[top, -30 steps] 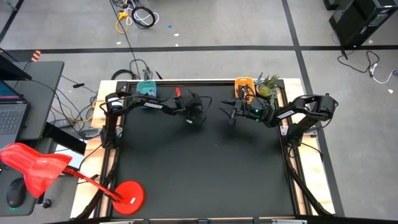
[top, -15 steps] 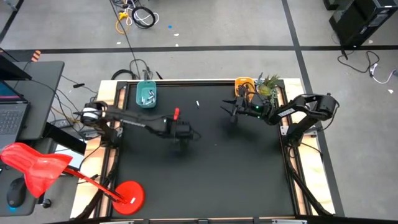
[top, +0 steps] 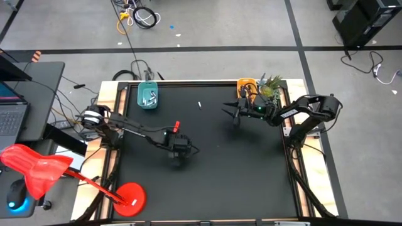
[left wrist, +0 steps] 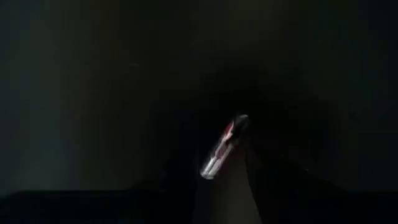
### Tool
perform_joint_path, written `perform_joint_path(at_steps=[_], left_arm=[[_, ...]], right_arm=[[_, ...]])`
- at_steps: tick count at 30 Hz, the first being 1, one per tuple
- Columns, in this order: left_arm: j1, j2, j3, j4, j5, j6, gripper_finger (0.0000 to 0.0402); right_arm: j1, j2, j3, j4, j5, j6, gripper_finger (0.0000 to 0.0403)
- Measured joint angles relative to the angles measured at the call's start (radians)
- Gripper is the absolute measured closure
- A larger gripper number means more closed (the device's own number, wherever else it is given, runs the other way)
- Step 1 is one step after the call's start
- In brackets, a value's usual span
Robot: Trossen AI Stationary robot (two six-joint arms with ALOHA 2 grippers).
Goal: Sort batteries
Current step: Put the silver battery into the blue bin
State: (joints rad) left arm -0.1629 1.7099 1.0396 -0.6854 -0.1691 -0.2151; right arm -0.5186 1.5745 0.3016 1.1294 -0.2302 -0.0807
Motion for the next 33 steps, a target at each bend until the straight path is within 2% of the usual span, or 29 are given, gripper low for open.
perform_joint_path(at_steps=[4, 10, 15, 21, 24, 27, 29, 33], left_arm=[[-0.058, -0.012, 0.01, 0.005, 0.041, -0.05, 0.0261], [-0.148, 0.018, -0.062, 0.006, -0.034, -0.087, 0.0261], [-0.154, 0.027, -0.13, 0.101, -0.034, -0.128, 0.0261], [-0.148, 0.029, -0.132, 0.101, -0.014, -0.133, 0.0281], [-0.145, 0.029, -0.083, 0.045, -0.028, -0.132, 0.0301], [-0.132, 0.014, -0.01, -0.053, -0.106, -0.134, 0.0316], [-0.106, -0.011, 0.039, -0.11, -0.115, -0.18, 0.0321], [-0.05, -0.009, 0.069, -0.287, -0.023, -0.383, 0.0323]], right_arm=[[-0.002, 0.0, 0.0, -0.011, 0.0, -0.005, 0.0251], [-0.008, 0.0, 0.0, -0.007, -0.008, -0.001, 0.0251], [-0.008, 0.0, 0.0, -0.005, -0.011, 0.002, 0.0251], [-0.008, 0.0, 0.0, -0.004, -0.011, 0.002, 0.0251], [-0.008, 0.0, 0.0, -0.005, -0.011, 0.002, 0.0251], [-0.008, 0.0, 0.0, -0.008, -0.011, 0.002, 0.0251], [-0.008, 0.001, 0.0, -0.008, -0.011, 0.002, 0.0251], [-0.008, 0.001, 0.0, -0.008, -0.011, 0.001, 0.0251]])
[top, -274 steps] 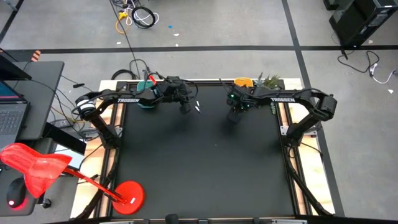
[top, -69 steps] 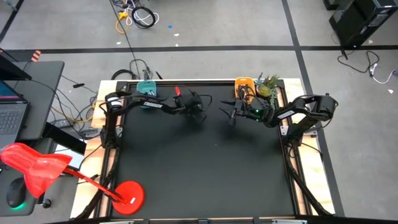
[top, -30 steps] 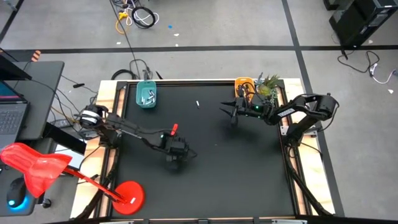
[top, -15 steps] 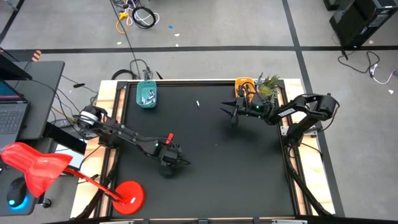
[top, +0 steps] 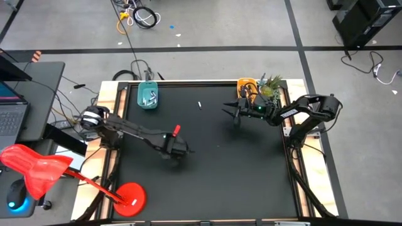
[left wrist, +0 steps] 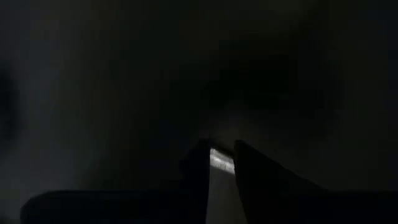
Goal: Sort batteries
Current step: Put the silver battery into the blue bin
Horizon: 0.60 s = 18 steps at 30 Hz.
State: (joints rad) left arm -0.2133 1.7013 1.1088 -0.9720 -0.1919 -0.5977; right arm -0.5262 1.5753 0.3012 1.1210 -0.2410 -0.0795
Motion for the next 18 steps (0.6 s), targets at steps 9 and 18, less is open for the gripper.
perform_joint_path(at_steps=[9, 18], left_arm=[[0.02, -0.005, -0.002, -0.02, 0.093, -0.5, 0.0274], [-0.01, 0.011, -0.002, 0.02, 0.048, -0.792, 0.0167]], right_arm=[[0.0, 0.0, 0.0, 0.027, -0.021, -0.027, 0.0251], [-0.023, 0.0, 0.0, 0.087, -0.168, -0.032, 0.0251]])
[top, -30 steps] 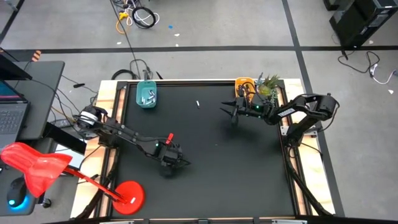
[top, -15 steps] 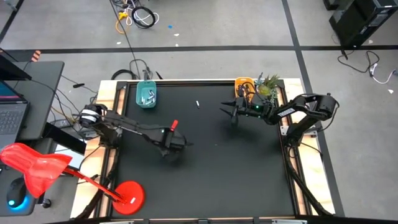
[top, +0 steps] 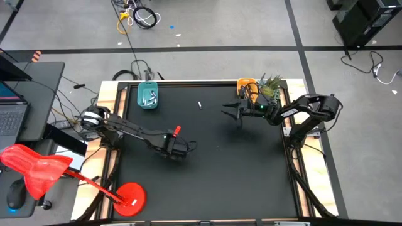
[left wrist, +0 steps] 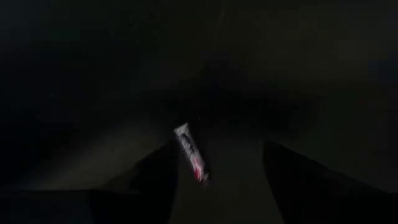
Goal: Sort batteries
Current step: Put the silver battery into the blue bin
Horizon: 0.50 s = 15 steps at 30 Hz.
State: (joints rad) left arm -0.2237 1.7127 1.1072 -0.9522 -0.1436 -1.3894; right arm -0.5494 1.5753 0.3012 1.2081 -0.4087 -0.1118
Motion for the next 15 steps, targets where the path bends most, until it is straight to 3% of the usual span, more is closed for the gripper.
perform_joint_path(at_steps=[8, 15], left_arm=[[-0.012, 0.102, -0.001, 0.005, 0.007, -0.104, 0.017], [-0.037, 0.151, 0.002, 0.073, 0.028, -0.177, 0.0225]], right_arm=[[-0.002, 0.0, 0.007, 0.01, -0.088, 0.004, 0.0251], [-0.002, 0.0, 0.007, 0.01, -0.119, -0.002, 0.0251]])
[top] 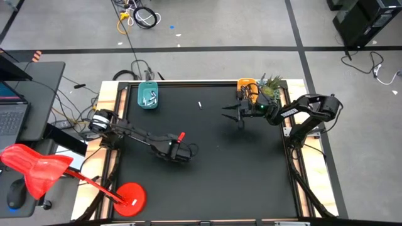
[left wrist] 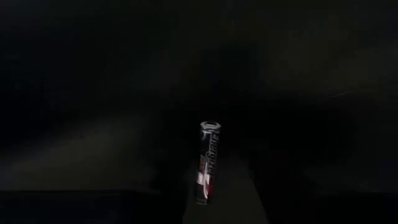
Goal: Sort batteries
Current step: Put the silver battery into the blue bin
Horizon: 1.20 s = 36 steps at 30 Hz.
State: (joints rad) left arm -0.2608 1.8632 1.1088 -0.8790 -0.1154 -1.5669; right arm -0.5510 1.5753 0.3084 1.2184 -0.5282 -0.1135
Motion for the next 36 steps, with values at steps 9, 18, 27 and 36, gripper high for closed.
perform_joint_path(at_steps=[9, 18, 27, 36], left_arm=[[-0.018, 0.002, 0.001, 0.038, 0.016, 0.087, 0.0381], [-0.023, -0.005, -0.001, 0.038, -0.022, 0.169, 0.0382], [0.003, -0.099, 0.039, -0.076, -0.15, 0.189, 0.04], [0.106, -0.182, 0.038, -0.104, -0.201, 0.329, 0.0401]], right_arm=[[0.0, 0.0, 0.0, 0.004, 0.0, 0.001, 0.0251], [0.0, 0.0, 0.0, 0.004, 0.0, 0.005, 0.0251], [0.0, 0.0, 0.0, 0.0, 0.0, 0.005, 0.0251], [0.0, 0.0, 0.0, -0.01, 0.0, 0.006, 0.0251]])
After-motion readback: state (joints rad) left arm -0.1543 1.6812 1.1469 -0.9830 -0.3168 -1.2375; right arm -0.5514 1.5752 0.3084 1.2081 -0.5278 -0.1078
